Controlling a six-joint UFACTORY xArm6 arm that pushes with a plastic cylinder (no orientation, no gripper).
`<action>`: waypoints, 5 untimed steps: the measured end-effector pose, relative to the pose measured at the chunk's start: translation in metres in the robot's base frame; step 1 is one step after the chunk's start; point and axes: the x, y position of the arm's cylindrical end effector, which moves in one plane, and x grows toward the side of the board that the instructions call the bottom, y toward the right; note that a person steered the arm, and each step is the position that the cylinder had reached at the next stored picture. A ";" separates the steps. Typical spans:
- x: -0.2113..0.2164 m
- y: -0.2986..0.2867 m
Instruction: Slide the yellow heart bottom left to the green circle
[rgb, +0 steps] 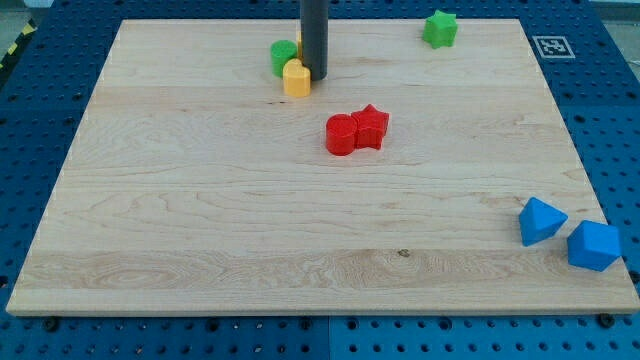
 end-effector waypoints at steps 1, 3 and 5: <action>0.015 -0.020; 0.045 -0.029; 0.050 -0.062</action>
